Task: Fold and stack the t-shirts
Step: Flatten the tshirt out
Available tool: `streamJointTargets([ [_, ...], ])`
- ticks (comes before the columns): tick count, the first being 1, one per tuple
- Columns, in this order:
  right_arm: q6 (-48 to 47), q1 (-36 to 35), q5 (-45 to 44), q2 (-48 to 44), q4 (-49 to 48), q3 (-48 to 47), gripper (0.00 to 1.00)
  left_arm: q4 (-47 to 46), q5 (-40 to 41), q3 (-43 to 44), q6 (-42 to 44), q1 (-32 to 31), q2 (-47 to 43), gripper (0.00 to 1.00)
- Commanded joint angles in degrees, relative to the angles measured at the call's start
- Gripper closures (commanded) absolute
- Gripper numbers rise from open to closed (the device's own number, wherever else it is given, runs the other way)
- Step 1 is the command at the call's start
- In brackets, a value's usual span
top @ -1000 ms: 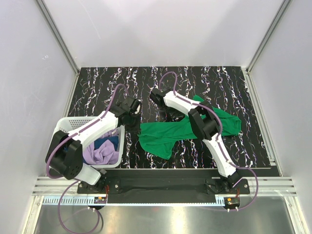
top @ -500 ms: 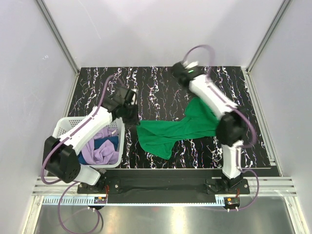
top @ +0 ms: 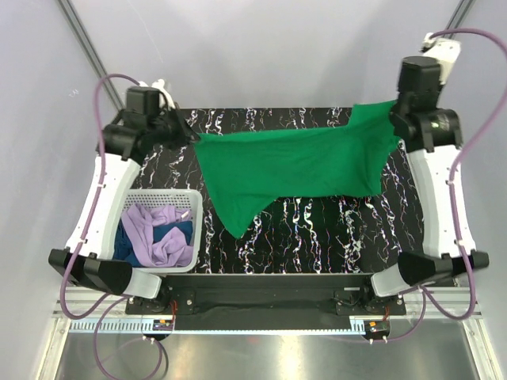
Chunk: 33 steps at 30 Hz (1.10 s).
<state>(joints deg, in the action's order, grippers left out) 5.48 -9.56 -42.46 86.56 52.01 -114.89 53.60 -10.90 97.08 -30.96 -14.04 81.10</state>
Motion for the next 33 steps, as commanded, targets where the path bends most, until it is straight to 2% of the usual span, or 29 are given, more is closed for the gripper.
streamJointTargets([
  [1, -5.1, 2.4, -1.6, -5.3, -10.4, -2.0, 1.00, 1.9, -3.6, 7.6, 0.1, 2.7, -0.7, 1.00],
  [6, -7.2, 2.6, -0.1, -9.2, -16.0, -5.8, 1.00, -2.0, -6.7, 11.8, 6.2, 3.4, -2.3, 1.00],
  [12, -8.7, 2.6, 4.4, -18.3, -22.3, -7.3, 1.00, -2.4, -7.2, 13.2, 8.2, 3.4, -6.9, 1.00],
  [16, -9.3, 2.5, 7.8, -23.1, -18.6, -10.8, 1.00, -3.2, -9.6, 11.7, 6.4, 3.4, -12.4, 1.00],
  [19, -10.4, 2.6, 15.2, -25.9, -13.0, -14.7, 1.00, -3.5, -12.0, 11.6, 6.4, 3.2, -17.4, 1.00],
  [22, -11.7, 2.6, 17.9, -29.6, -8.2, -17.1, 1.00, -3.4, -9.7, 12.3, 9.0, 0.7, -22.1, 1.00],
  [25, -12.8, 2.6, 19.0, -34.3, -9.1, -15.8, 1.00, -3.4, -8.0, 13.0, 10.0, 0.2, -24.1, 1.00],
  [28, -11.7, 2.6, 21.4, -34.7, -7.9, -16.1, 1.00, -4.6, -5.9, 12.8, 9.3, 0.2, -25.3, 1.00],
  [30, -11.5, 2.6, 21.0, -34.4, -8.5, -11.8, 1.00, -5.4, -3.0, 11.6, 7.5, 0.2, -24.4, 1.00],
  [33, -13.1, 2.6, 17.5, -33.9, -18.2, -0.2, 1.00, -8.9, -0.4, 8.6, 4.3, 0.2, -20.6, 1.00],
])
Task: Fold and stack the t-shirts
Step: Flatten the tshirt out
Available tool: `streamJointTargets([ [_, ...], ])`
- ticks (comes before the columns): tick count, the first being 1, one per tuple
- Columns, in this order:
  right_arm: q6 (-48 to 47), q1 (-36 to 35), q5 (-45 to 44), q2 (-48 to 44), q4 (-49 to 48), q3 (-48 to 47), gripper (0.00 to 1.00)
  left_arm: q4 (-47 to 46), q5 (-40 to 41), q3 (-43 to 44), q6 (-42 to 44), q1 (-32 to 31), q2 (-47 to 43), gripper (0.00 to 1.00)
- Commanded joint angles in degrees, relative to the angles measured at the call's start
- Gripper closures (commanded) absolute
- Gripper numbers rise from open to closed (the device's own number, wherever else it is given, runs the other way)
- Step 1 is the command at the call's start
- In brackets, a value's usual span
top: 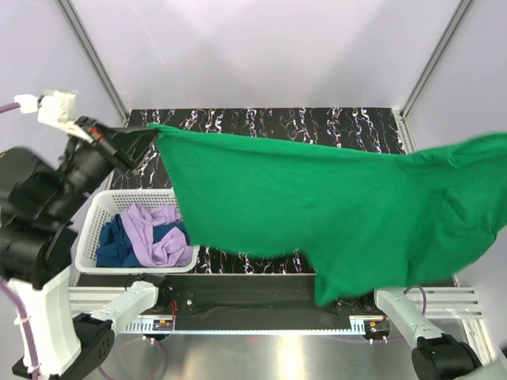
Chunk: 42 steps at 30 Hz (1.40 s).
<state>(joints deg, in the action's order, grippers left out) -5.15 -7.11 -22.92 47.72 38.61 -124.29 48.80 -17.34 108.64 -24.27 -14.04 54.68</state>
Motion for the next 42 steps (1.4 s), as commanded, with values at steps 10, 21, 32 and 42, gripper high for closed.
streamJointTargets([
  [10, -13.4, 0.2, -6.9, 15.1, -19.9, 9.7, 1.00, -11.2, 7.1, 4.0, -4.7, 6.4, 14.9, 1.00],
  [21, -21.6, 0.2, -8.1, 13.7, -23.5, 6.8, 1.00, -4.1, 11.8, 14.8, -3.1, 8.2, 13.7, 1.00],
  [32, -20.4, 0.1, -5.7, 4.6, -19.7, 2.1, 1.00, -12.3, 3.4, 9.4, -12.4, 8.2, 5.4, 1.00],
  [42, -18.1, 0.1, -6.2, 11.1, -20.0, 4.8, 1.00, -16.6, -3.2, -8.9, -13.8, 8.2, 9.0, 1.00],
])
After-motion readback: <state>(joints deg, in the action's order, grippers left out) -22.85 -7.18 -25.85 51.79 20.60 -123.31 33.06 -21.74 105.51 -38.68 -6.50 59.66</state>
